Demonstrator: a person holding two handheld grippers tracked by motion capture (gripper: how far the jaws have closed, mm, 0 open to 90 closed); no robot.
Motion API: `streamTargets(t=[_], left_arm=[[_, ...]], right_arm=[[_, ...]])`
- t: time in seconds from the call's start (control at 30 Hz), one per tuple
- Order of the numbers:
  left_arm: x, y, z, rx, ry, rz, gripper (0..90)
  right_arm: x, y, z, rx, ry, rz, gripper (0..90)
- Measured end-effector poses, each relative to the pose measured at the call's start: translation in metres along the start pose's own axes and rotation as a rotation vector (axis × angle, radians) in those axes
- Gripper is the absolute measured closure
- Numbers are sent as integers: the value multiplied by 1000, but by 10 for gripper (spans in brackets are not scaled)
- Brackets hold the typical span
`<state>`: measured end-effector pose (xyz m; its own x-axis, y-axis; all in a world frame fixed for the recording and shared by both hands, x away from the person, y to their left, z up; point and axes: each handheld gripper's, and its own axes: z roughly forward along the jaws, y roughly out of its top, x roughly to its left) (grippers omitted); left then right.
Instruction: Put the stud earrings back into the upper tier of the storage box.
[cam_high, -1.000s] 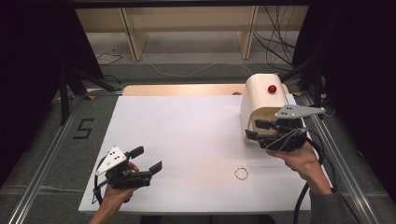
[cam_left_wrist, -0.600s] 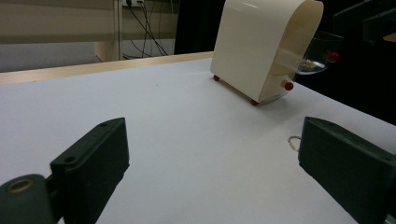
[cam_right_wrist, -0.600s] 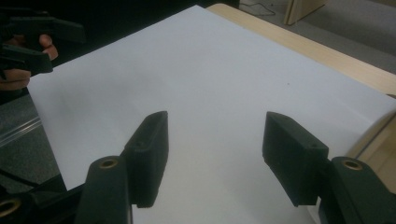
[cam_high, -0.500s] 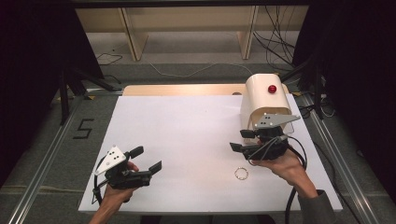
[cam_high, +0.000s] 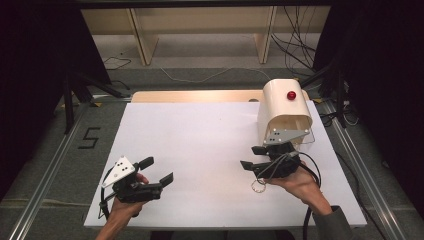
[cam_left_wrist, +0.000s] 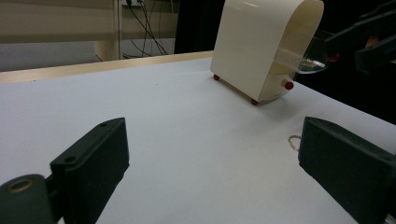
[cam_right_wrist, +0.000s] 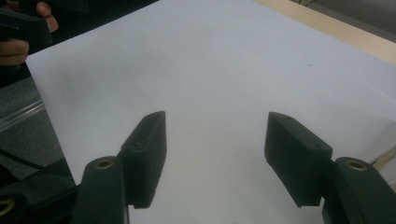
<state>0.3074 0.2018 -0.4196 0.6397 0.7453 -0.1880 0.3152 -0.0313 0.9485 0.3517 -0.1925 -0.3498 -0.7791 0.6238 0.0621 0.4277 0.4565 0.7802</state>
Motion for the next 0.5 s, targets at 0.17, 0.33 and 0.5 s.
streamTargets(t=[0.17, 0.33, 0.5], left_arm=[[0, 0, 0, -2, 0, 0, 82], [0, 0, 0, -2, 1, 1, 83], [-1, 0, -1, -2, 1, 4, 83]], right_arm=[[2, -5, 7, 7, 3, 5, 392], [3, -12, 13, 27, 6, 17, 391], [3, -19, 22, 57, 1, 29, 392]])
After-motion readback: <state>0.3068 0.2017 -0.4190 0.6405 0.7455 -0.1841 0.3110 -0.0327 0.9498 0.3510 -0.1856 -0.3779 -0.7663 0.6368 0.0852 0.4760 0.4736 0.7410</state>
